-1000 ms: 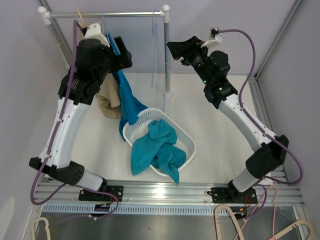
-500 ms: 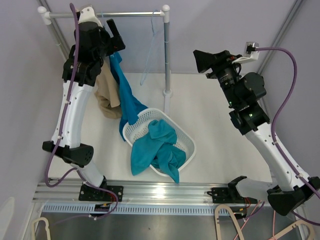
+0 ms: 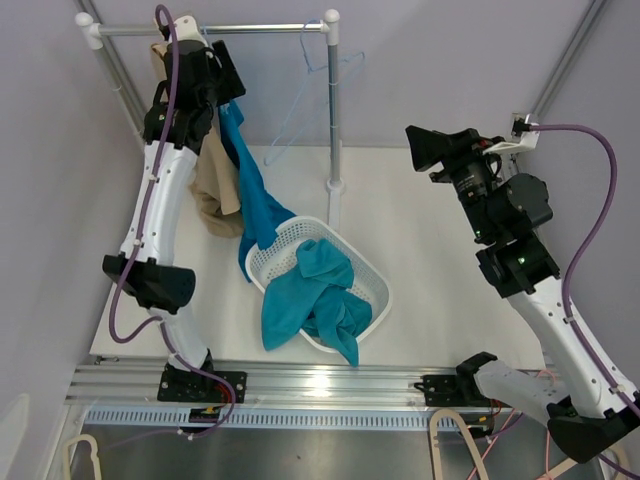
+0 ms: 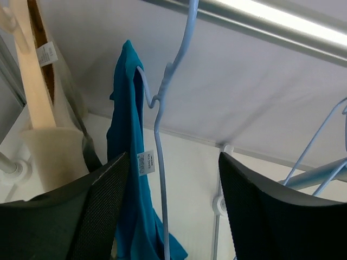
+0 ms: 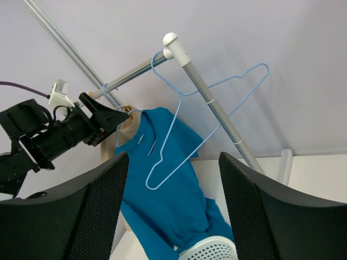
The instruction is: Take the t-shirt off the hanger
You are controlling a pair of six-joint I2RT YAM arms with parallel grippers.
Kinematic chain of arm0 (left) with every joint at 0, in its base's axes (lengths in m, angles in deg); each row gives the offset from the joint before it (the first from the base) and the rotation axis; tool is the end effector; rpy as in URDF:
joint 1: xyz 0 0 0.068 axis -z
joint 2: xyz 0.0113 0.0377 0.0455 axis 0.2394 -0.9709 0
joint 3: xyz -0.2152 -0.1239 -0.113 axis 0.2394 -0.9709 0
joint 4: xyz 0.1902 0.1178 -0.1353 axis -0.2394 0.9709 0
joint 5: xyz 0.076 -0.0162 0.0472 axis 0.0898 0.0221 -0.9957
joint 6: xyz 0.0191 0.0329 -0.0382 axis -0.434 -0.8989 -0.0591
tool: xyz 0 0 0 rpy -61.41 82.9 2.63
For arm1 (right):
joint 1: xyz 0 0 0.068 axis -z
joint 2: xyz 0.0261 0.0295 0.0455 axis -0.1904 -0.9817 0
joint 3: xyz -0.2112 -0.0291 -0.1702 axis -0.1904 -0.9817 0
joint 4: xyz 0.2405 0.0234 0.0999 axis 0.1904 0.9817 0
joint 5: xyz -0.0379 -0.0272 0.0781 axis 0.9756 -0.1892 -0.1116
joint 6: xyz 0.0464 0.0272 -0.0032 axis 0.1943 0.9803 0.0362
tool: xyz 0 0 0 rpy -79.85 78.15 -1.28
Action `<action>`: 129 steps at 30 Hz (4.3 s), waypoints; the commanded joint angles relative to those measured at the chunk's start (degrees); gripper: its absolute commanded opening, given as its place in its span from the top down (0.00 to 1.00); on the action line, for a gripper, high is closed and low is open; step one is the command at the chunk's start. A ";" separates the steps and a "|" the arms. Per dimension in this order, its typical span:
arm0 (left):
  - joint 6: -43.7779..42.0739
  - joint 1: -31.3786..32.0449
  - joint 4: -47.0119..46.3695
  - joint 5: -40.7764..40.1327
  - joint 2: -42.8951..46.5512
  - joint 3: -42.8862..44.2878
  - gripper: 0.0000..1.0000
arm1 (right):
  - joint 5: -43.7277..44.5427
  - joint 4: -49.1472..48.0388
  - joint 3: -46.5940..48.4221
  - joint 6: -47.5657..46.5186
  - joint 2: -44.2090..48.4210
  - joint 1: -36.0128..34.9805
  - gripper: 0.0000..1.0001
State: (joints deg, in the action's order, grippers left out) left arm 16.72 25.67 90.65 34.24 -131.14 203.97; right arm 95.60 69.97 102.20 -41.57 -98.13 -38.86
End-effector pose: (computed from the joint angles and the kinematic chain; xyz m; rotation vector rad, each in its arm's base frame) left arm 0.3834 -0.0702 0.5076 -0.3086 1.7556 -0.1359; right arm 0.1862 0.0931 0.4867 0.1475 1.2969 0.7891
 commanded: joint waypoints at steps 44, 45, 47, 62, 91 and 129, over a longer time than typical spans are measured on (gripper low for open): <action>0.98 -0.21 -5.41 11.00 10.70 2.41 0.99 | -11.08 6.16 1.24 -16.89 -3.98 -9.98 0.27; 1.69 -0.21 -4.43 11.17 11.22 1.36 0.99 | -13.11 6.77 2.38 -19.08 -5.12 -11.31 0.27; 3.53 0.05 -2.32 9.96 13.32 -0.49 0.99 | -15.76 7.65 3.18 -21.90 -8.11 -16.99 0.27; 4.42 4.97 -0.90 -2.09 25.02 -15.25 0.99 | -7.77 -2.44 5.90 -25.26 -25.86 -41.20 0.17; 6.61 5.32 -1.44 0.53 15.01 -8.15 0.99 | 9.46 -8.43 -11.06 -12.24 -23.93 -53.96 1.00; 5.56 11.65 19.06 -1.66 80.14 -60.61 0.99 | -9.62 -11.49 33.50 -32.54 -24.47 -24.59 1.00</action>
State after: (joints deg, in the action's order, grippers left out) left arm 21.53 37.25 114.25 32.84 -49.53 144.52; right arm 87.25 69.25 132.27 -69.24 -127.27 -63.20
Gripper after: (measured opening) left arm 0.014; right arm 0.009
